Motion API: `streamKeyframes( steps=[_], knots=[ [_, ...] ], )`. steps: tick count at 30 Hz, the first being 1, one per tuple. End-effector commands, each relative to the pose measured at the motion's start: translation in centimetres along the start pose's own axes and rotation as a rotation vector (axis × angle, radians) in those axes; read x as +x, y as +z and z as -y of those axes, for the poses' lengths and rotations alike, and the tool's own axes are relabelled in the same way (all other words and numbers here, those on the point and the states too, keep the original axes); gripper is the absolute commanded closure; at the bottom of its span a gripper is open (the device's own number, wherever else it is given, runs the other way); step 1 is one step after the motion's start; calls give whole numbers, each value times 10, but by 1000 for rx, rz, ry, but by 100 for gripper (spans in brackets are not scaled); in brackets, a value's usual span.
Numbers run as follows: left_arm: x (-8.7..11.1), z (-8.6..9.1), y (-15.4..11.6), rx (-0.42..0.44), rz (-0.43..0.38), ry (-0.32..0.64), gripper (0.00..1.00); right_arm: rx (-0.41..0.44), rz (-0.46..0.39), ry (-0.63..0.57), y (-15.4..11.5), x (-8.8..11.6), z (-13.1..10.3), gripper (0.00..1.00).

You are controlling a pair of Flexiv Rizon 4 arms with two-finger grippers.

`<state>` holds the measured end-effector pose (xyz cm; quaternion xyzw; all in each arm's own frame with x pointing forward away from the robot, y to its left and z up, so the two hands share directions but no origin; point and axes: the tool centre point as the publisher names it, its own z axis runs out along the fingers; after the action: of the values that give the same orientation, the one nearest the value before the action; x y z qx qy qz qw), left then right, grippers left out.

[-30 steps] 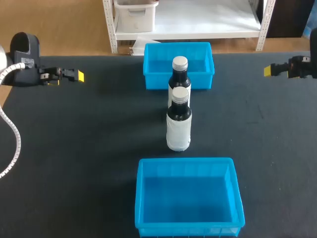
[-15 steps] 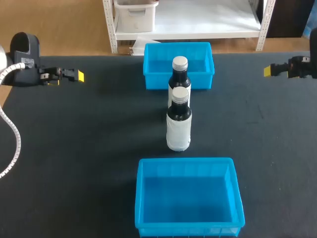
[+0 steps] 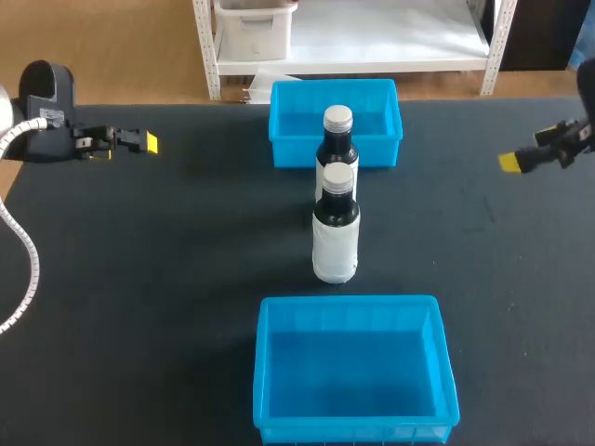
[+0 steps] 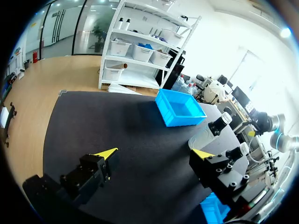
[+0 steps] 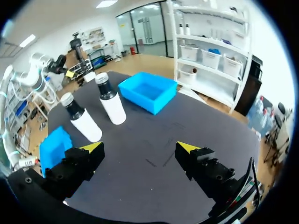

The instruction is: Pick up the bottle, and place it in the far bin if it is heavy, or in the near bin if it is light.

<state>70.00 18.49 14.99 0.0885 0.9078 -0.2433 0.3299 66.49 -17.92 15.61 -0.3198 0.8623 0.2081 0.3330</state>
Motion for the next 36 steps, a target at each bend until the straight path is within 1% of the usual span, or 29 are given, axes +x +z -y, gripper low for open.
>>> streamKeyframes(
  steps=[1, 11, 12, 14, 18, 23, 30, 33, 36],
  knots=[
    [0, 0, 0, 0, 0, 0, 0, -319, -40, -171, 0, -3, 7, 0],
    [0, 0, 0, 0, 0, 0, 0, -319, -40, -171, 0, -3, 7, 0],
    [0, 0, 0, 0, 0, 0, 0, -323, -23, -212, 3, -3, 5, 0],
    [0, 0, 0, 0, 0, 0, 0, -348, 8, -280, 8, -4, -3, 0],
    [0, 0, 0, 0, 0, 0, 0, -375, 57, -368, 14, -5, -20, 0],
    [0, 0, 0, 0, 0, 0, 0, -394, 80, -451, 22, -9, -45, 0],
    [0, 0, 0, 0, 0, 0, 0, -425, 92, -508, 39, -14, -81, 0],
    [0, 0, 0, 0, 0, 0, 0, -446, 103, -503, 50, -14, -94, 0],
    [0, 0, 0, 0, 0, 0, 0, -442, 98, -499, 63, -14, -109, 0]
  ],
)
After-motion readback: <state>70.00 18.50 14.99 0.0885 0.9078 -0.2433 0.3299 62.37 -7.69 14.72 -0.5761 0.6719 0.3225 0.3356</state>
